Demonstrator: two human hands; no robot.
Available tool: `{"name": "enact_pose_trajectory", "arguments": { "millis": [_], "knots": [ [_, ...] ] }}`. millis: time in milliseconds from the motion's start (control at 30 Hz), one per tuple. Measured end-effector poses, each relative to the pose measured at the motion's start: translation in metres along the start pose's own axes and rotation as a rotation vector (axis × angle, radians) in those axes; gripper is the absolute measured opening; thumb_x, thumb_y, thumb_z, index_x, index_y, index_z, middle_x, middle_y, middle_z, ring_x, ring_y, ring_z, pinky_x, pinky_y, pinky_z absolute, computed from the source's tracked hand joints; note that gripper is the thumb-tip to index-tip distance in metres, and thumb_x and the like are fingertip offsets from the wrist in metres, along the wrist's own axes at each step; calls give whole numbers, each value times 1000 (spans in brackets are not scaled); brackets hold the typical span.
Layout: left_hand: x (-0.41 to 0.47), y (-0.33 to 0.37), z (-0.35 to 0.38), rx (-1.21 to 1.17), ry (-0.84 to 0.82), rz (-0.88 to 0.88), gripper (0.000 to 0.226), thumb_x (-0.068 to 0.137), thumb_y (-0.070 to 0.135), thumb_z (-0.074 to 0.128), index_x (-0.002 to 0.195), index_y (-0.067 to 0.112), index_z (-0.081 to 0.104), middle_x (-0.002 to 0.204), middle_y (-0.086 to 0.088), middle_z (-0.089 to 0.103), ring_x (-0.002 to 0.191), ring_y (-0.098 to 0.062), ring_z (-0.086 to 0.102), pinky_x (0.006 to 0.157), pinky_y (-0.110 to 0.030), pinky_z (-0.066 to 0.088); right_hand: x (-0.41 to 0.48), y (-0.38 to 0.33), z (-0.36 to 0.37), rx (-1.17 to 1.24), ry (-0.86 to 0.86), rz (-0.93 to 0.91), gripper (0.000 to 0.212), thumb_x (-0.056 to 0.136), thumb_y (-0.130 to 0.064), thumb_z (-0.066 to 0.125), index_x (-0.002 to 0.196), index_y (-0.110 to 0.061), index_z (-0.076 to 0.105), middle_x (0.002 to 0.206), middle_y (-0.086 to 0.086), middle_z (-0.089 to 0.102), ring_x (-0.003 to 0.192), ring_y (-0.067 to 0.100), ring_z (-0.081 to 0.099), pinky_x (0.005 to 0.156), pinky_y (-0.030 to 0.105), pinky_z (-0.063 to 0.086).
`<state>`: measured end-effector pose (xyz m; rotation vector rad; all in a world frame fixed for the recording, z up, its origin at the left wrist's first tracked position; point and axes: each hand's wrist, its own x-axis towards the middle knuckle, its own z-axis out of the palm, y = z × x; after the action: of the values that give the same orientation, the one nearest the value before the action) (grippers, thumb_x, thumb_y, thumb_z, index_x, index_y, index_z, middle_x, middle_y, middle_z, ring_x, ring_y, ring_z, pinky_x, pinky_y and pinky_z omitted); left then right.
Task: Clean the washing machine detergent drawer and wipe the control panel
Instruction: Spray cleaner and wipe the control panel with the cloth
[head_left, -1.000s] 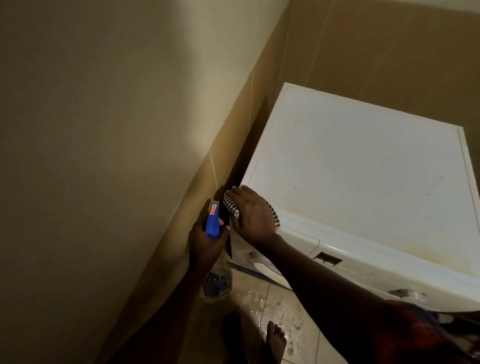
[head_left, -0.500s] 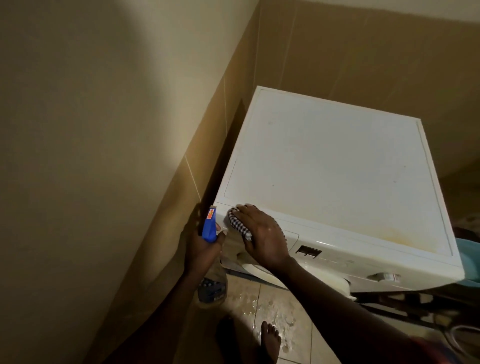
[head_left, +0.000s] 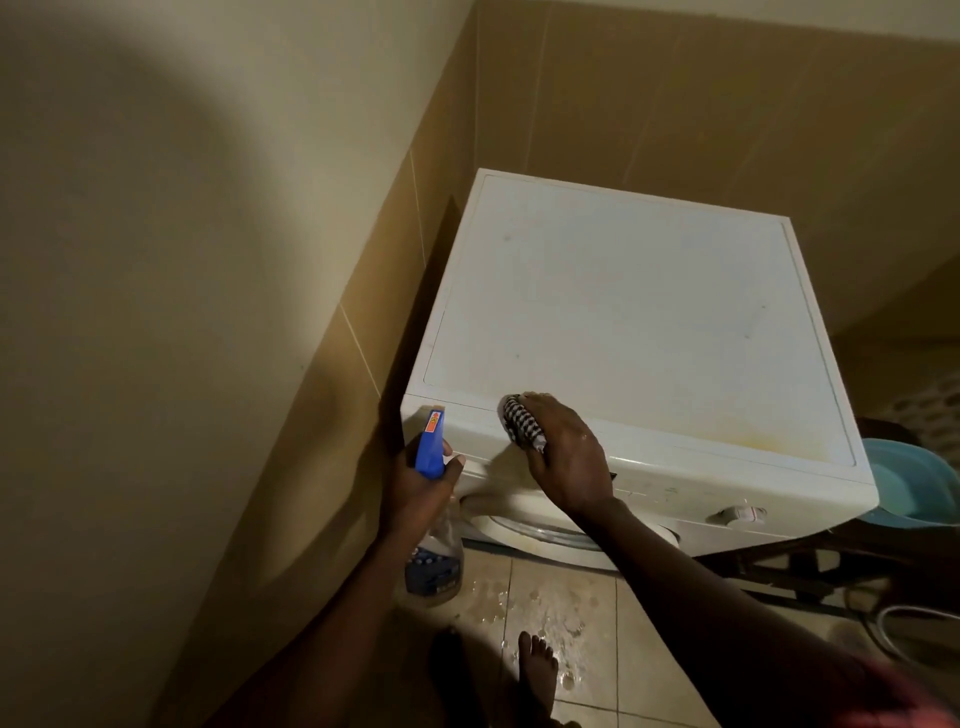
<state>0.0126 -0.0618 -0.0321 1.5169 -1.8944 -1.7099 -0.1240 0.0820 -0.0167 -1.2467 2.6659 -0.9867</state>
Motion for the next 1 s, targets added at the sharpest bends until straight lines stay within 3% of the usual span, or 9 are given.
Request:
{"name": "enact_pose_trajectory", "arguments": {
  "millis": [133,233,333,400,500,633,800,933,1000],
  "knots": [
    [-6,-4,3,20,-16,28,32,83,23,78,105,10,60,81,-6,68,63,-17,64,57,-23,50,-30,-2,3,-19,3,-37,53,83,-10,52,136,-12,54,140,6,55,133,18,46,117,31,28],
    [-11,-7,4,4,-56,28,30,83,20,77,106,17,57,86,-8,69,64,-17,64,56,-21,50,-21,-2,1,-12,9,22,57,78,-6,55,134,-13,57,137,5,57,130,20,49,115,28,30],
    [-16,-3,11,17,-101,94,23,83,16,78,90,24,58,77,-6,66,61,-20,63,49,-16,50,-12,-10,-7,-10,8,67,53,79,-9,56,131,-17,59,132,3,61,124,21,54,106,23,33],
    [-19,-2,19,46,-126,130,25,80,17,79,81,27,57,72,-7,64,59,-23,63,50,-21,54,-10,-10,-22,30,62,170,46,83,-15,59,128,-24,61,127,-4,64,116,16,59,94,19,39],
    [-25,3,32,105,-159,171,21,75,23,82,77,27,61,70,-2,66,65,-29,68,66,-42,62,0,7,-61,224,303,428,40,87,-22,55,126,-22,63,123,-1,67,110,18,62,95,26,46],
    [-40,13,59,134,-196,199,21,75,24,83,79,28,62,73,-1,68,65,-28,69,68,-46,62,16,44,-122,311,535,603,40,86,-26,55,124,-16,64,118,6,69,109,24,62,95,36,50],
    [-64,18,92,173,-252,185,20,78,21,82,85,22,63,74,3,67,54,-11,64,59,-30,60,20,77,-175,373,607,614,35,86,-20,57,120,-18,66,114,2,70,104,17,63,93,31,50],
    [-77,16,118,229,-243,175,22,78,20,82,78,21,60,66,3,64,53,-19,64,62,-36,61,10,101,-198,419,592,599,37,83,-20,58,118,-18,67,111,-2,70,103,16,64,93,38,53],
    [-81,16,129,248,-227,152,22,80,20,81,77,17,58,64,0,62,54,-19,63,56,-29,57,5,111,-203,442,569,632,37,81,-21,59,117,-21,68,109,-5,70,102,15,64,93,40,53]
  ]
}}
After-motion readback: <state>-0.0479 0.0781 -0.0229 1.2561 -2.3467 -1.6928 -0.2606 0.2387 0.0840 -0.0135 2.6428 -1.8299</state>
